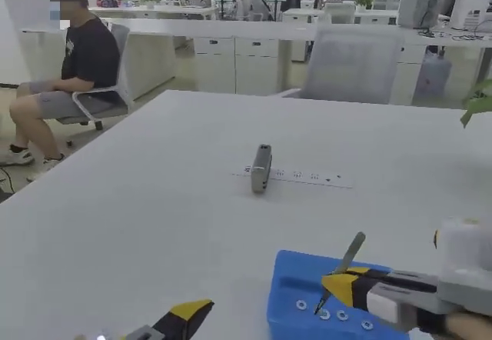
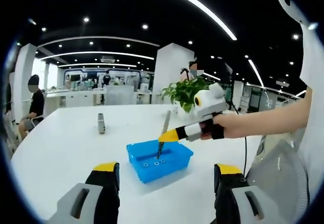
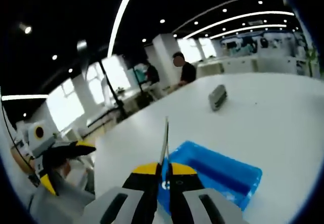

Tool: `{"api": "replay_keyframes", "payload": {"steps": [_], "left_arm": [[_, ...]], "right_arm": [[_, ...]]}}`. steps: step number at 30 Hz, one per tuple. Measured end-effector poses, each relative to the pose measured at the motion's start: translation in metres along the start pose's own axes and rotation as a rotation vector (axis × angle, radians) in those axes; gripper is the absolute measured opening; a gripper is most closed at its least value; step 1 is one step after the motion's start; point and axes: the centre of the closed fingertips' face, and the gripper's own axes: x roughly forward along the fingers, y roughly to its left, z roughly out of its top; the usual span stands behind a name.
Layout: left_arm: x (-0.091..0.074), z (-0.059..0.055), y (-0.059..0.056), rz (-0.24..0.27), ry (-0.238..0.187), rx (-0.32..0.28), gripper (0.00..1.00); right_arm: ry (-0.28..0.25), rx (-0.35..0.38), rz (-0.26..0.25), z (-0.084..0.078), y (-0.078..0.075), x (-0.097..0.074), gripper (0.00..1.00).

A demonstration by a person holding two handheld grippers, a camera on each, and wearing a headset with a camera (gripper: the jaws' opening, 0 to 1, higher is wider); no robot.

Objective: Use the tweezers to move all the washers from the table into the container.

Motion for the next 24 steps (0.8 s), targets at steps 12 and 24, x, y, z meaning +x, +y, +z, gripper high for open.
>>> {"api": "replay_keyframes", "payload": {"steps": [12,24], "left_arm": [[-0.002,-0.005,0.004,0.023,0.026,0.038,0.73],[-0.002,-0.008,0.008,0.038,0.048,0.056,0.71]], "right_arm": [[0.018,0.057,-0.052,-0.013,-0.031,0.043,0.03],[0.038,-0.155,0.009,-0.020,-0.017,0.055,0.03]]}}
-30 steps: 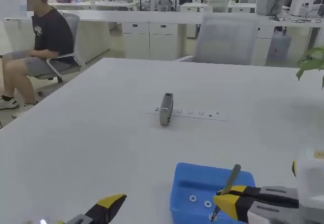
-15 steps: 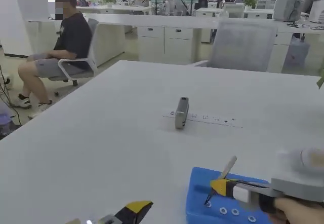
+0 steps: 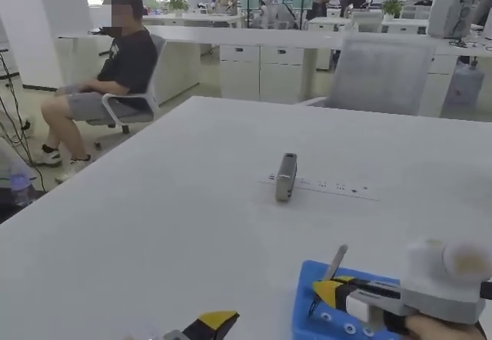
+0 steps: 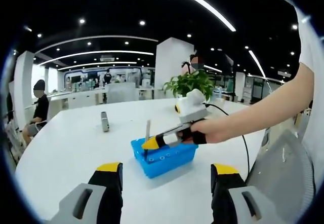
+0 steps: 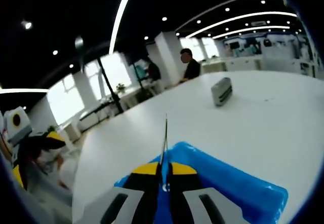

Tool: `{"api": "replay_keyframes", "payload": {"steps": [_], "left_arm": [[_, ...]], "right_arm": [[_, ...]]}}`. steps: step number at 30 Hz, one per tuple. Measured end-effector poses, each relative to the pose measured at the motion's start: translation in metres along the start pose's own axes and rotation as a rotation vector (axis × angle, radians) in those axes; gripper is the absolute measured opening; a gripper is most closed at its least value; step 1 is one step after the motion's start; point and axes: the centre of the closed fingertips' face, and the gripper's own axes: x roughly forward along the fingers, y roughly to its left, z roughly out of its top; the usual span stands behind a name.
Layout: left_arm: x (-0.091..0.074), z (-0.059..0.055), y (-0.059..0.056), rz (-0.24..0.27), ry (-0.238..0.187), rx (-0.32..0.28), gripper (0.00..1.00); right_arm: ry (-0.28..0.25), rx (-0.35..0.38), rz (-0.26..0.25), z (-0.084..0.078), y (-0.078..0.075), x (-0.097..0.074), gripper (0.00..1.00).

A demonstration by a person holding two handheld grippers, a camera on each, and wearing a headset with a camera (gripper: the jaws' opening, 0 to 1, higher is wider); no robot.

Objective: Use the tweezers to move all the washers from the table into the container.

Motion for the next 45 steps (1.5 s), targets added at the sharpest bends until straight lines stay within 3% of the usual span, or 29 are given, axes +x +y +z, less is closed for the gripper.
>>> {"api": "replay_keyframes", "payload": {"steps": [3,11,14,22,26,31,34,37,38,42,45], "left_arm": [[0.000,0.000,-0.001,-0.003,0.000,0.002,0.71],[0.000,0.000,-0.001,-0.005,0.003,0.009,0.71],[0.000,-0.001,-0.001,-0.003,0.004,0.007,0.71],[0.000,0.000,-0.001,-0.014,-0.004,-0.010,0.70],[0.001,-0.001,-0.004,-0.026,0.005,0.001,0.69],[0.001,-0.001,-0.006,-0.038,0.008,-0.002,0.68],[0.001,-0.002,-0.007,-0.044,0.013,0.001,0.68],[0.002,-0.003,-0.009,-0.048,0.020,0.010,0.67],[0.002,-0.004,-0.009,-0.049,0.022,0.011,0.67],[0.002,-0.003,-0.010,-0.052,0.020,0.012,0.67],[0.002,-0.003,-0.010,-0.051,0.019,0.008,0.68]], "right_arm": [[-0.006,-0.052,0.008,0.001,0.005,-0.001,0.03],[-0.036,-0.089,0.008,0.008,0.011,-0.011,0.03],[-0.062,-0.102,0.018,0.016,0.018,-0.027,0.03],[-0.062,-0.193,0.060,0.024,0.050,-0.076,0.02],[0.037,-0.226,0.103,-0.001,0.066,-0.097,0.02],[0.266,-0.315,0.135,-0.059,0.081,-0.119,0.01],[0.405,-0.378,0.085,-0.088,0.076,-0.130,0.01],[0.484,-0.485,0.052,-0.101,0.073,-0.132,0.01],[0.490,-0.524,0.057,-0.103,0.075,-0.130,0.01],[0.441,-0.541,0.081,-0.103,0.080,-0.109,0.01],[0.376,-0.557,0.135,-0.105,0.088,-0.091,0.01]]}}
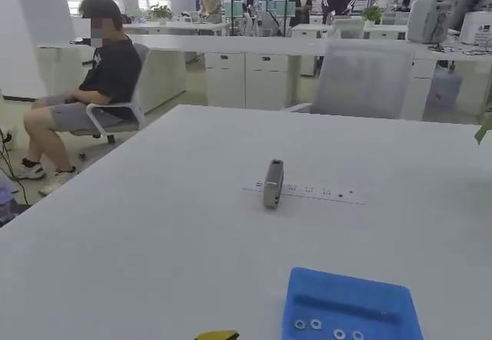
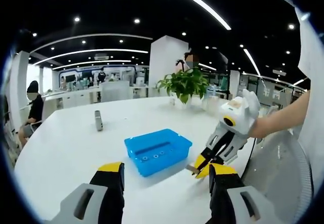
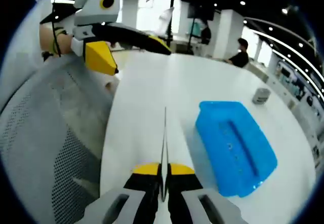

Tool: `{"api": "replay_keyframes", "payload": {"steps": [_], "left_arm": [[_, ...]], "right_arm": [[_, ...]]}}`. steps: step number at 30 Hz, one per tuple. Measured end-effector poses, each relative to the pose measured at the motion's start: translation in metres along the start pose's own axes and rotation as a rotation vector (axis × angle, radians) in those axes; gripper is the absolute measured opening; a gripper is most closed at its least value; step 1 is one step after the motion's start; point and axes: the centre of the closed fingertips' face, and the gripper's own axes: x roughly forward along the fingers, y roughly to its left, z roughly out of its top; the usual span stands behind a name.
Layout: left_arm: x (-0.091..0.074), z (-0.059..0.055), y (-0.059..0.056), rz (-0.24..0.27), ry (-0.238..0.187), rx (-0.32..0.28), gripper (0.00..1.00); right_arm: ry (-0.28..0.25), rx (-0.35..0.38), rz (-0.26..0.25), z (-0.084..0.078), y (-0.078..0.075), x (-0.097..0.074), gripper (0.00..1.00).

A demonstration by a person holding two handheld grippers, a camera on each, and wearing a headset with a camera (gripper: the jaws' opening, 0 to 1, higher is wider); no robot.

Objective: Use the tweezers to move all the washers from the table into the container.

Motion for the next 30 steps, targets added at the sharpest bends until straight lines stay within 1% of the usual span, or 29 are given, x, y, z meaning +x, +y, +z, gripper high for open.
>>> {"api": "replay_keyframes", "payload": {"steps": [1,3,5,8,11,13,17,19,21,23,26,30], "left_arm": [[0.000,0.000,0.000,0.001,0.002,0.000,0.68],[0.000,-0.001,0.001,0.003,0.004,0.000,0.68],[0.000,-0.002,0.001,0.006,0.008,0.003,0.67],[0.001,-0.003,0.002,0.007,0.012,0.004,0.67],[0.001,-0.003,0.002,0.008,0.015,0.005,0.66],[0.001,-0.004,0.002,0.008,0.020,0.006,0.66],[0.001,-0.005,0.001,0.007,0.026,0.009,0.66],[0.001,-0.006,0.001,0.007,0.031,0.010,0.66],[0.001,-0.007,0.001,0.006,0.033,0.011,0.66],[0.001,-0.007,0.001,0.006,0.035,0.013,0.65],[0.001,-0.007,0.001,0.007,0.036,0.014,0.66],[0.001,-0.008,0.001,0.007,0.041,0.014,0.66]], "right_arm": [[-0.030,-0.019,0.015,0.004,0.002,0.005,0.01],[-0.071,-0.076,0.045,0.007,0.007,0.012,0.01],[-0.091,-0.100,0.067,0.008,0.010,0.016,0.01],[-0.119,-0.099,0.085,0.007,0.009,0.020,0.01],[-0.161,-0.095,0.115,0.007,0.012,0.022,0.01],[-0.171,-0.089,0.128,0.006,0.013,0.026,0.02],[-0.174,-0.079,0.154,0.002,0.018,0.030,0.02],[-0.190,-0.082,0.166,0.005,0.020,0.030,0.02],[-0.190,-0.095,0.168,0.005,0.020,0.029,0.02],[-0.194,-0.095,0.182,0.005,0.023,0.029,0.03],[-0.198,-0.070,0.203,0.006,0.025,0.028,0.03],[-0.193,-0.062,0.191,0.005,0.024,0.028,0.04]]}}
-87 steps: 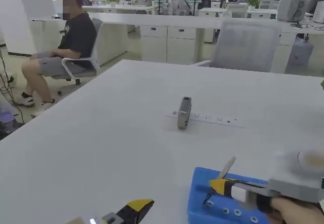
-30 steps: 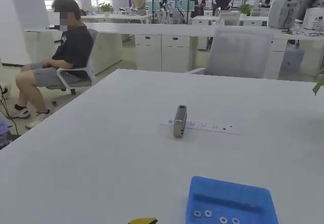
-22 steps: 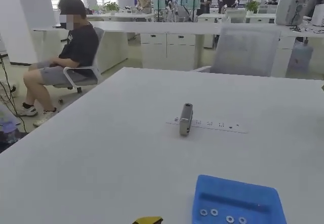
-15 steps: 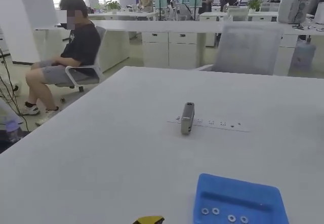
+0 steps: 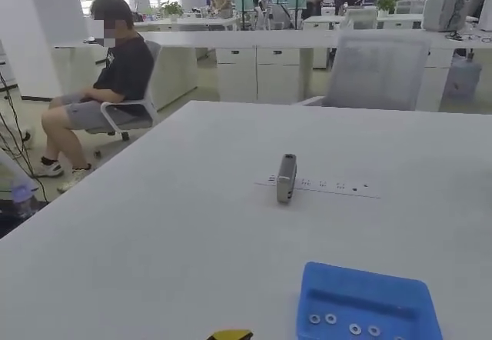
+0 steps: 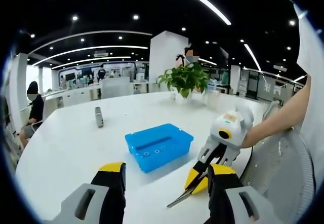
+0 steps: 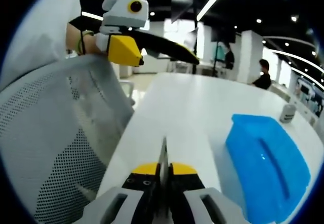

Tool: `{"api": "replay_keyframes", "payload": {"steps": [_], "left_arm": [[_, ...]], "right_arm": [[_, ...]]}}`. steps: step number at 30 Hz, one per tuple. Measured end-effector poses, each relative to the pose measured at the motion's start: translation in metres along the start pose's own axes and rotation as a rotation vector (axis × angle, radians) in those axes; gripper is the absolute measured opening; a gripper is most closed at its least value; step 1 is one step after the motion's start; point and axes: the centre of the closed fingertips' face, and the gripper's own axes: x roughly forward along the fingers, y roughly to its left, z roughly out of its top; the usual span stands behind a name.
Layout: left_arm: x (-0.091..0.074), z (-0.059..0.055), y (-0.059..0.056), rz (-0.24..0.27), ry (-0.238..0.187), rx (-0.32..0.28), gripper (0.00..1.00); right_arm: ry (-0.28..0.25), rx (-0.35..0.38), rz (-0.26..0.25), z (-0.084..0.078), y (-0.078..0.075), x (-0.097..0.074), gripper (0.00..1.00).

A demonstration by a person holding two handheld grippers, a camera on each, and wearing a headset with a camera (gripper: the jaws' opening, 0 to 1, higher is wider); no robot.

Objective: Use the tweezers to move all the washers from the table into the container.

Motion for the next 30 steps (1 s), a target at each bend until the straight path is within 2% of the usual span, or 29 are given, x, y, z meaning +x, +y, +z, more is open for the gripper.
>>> {"api": "replay_keyframes", "payload": {"steps": [5,6,7,9,12,13,16,18,20,24,25,26,27,30], "left_arm": [[0.000,0.000,0.000,0.001,0.003,0.003,0.66],[0.000,0.000,0.000,0.000,0.001,0.002,0.65],[0.000,0.001,0.000,0.000,-0.003,0.000,0.65],[0.000,0.001,0.000,0.001,-0.007,-0.002,0.65],[-0.001,0.003,0.002,0.009,-0.016,-0.011,0.66],[-0.002,0.004,0.003,0.014,-0.023,-0.015,0.66],[-0.004,0.008,0.007,0.031,-0.045,-0.025,0.66],[-0.005,0.010,0.008,0.041,-0.058,-0.030,0.67],[-0.005,0.011,0.010,0.048,-0.063,-0.031,0.67],[-0.007,0.014,0.012,0.065,-0.082,-0.030,0.69],[-0.008,0.016,0.014,0.077,-0.088,-0.024,0.71],[-0.009,0.017,0.016,0.089,-0.095,-0.017,0.72],[-0.009,0.018,0.017,0.099,-0.099,-0.015,0.73],[-0.012,0.021,0.023,0.136,-0.119,-0.003,0.80]], "right_arm": [[-0.023,0.060,-0.037,0.002,-0.005,-0.005,0.06],[-0.059,0.108,-0.053,0.007,-0.007,-0.008,0.06],[-0.069,0.123,-0.057,0.008,-0.008,-0.010,0.08],[-0.134,0.129,-0.090,0.021,-0.013,-0.020,0.12],[-0.158,0.141,-0.141,0.035,-0.017,-0.038,0.16],[-0.195,0.151,-0.200,0.045,-0.023,-0.050,0.18],[-0.316,0.178,-0.315,0.070,-0.031,-0.084,0.28],[-0.353,0.168,-0.397,0.078,-0.035,-0.109,0.32],[-0.343,0.166,-0.469,0.079,-0.037,-0.132,0.35],[-0.406,0.207,-0.651,0.083,-0.046,-0.182,0.46],[-0.410,0.235,-0.702,0.079,-0.048,-0.195,0.52],[-0.410,0.239,-0.719,0.078,-0.048,-0.199,0.57],[-0.400,0.246,-0.766,0.073,-0.048,-0.211,0.62],[-0.380,0.295,-0.867,0.059,-0.045,-0.236,0.76]]}}
